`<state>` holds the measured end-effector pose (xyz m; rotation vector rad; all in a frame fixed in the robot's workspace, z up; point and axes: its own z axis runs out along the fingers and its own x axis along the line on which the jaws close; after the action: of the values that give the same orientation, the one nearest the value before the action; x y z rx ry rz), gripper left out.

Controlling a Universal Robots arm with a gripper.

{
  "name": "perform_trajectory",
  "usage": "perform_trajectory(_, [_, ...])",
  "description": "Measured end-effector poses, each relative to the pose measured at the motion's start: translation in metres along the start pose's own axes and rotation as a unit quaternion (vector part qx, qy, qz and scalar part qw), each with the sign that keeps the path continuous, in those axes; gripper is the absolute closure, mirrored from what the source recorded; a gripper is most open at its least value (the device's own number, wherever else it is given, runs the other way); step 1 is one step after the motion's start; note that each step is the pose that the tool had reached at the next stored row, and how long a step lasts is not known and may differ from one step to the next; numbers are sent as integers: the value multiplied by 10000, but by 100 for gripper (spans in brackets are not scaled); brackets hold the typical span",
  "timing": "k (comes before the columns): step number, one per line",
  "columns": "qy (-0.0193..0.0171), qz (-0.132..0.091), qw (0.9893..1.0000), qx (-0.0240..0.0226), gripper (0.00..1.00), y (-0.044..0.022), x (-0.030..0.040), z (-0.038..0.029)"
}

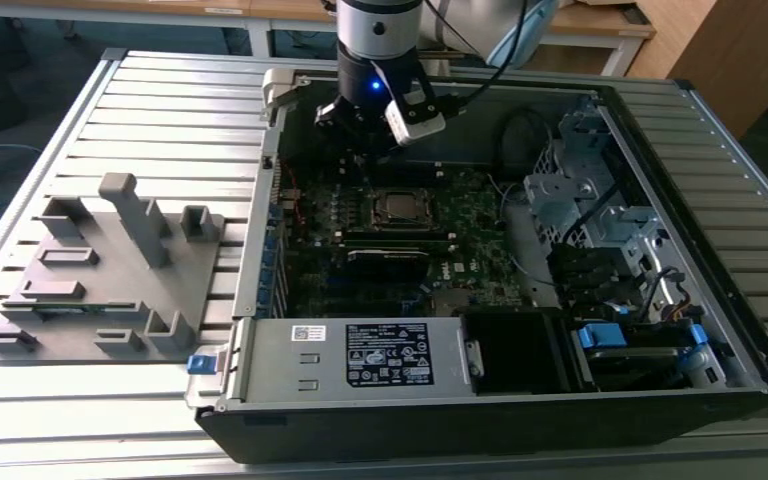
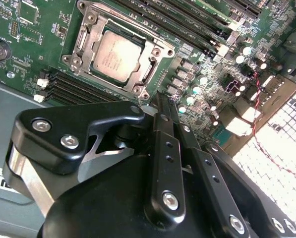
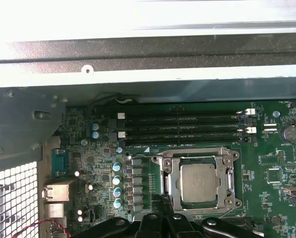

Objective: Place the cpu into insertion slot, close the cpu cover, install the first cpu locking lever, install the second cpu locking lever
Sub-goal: 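Install the first cpu locking lever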

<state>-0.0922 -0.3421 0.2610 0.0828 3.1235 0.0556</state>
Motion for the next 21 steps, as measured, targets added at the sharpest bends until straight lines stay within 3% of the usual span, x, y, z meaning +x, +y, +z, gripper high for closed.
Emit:
perform_trajectory(3, [1, 0, 10000, 1, 90, -1, 17, -1])
perform_trajectory(13, [-3, 0, 10000, 0, 90, -12, 205, 2])
perform_trajectory(18, [-3, 0, 10000, -2, 90, -13, 223, 3])
perform_trajectory(21, [-1, 1, 10000, -29, 90, -18, 239, 2])
